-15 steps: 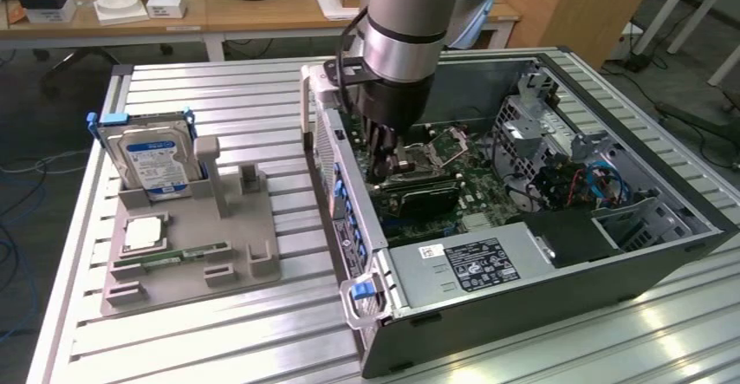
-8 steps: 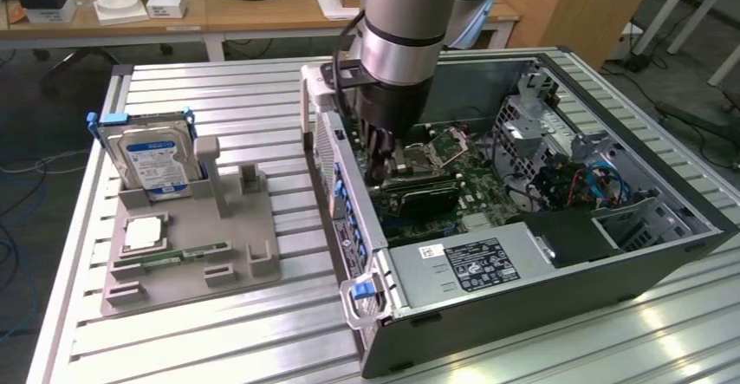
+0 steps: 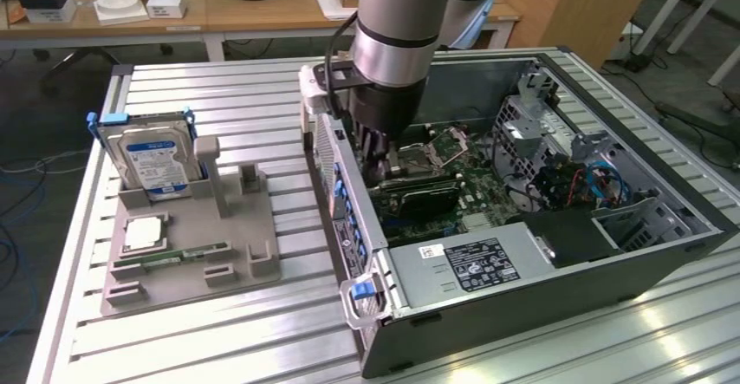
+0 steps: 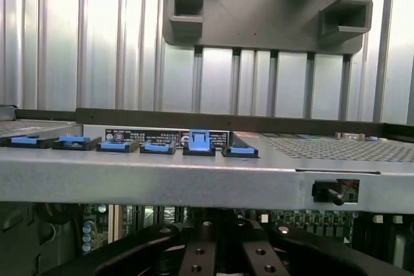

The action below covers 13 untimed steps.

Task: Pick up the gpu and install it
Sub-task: 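Press down on the gpu until it lock into place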

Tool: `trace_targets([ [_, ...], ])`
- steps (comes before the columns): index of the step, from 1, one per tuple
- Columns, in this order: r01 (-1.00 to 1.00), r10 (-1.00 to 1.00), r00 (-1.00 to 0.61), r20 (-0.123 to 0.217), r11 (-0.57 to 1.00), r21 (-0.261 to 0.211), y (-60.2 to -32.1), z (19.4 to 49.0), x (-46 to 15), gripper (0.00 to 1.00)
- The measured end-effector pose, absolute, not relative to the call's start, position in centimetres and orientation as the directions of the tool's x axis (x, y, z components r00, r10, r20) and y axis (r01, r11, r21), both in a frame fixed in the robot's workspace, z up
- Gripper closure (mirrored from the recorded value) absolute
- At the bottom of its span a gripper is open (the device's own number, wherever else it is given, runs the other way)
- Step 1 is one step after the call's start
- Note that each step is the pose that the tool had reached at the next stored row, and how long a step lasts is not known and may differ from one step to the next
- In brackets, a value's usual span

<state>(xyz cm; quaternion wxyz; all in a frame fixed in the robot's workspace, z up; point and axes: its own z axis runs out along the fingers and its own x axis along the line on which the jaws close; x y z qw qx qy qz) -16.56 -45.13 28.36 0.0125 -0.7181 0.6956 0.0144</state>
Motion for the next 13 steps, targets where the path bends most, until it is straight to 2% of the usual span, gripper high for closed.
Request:
trace_targets([
  [13, -0.999, -0.999, 0.032, -0.038, -0.032, 0.002, -45.53, 29.23, -16.66, 0.90],
])
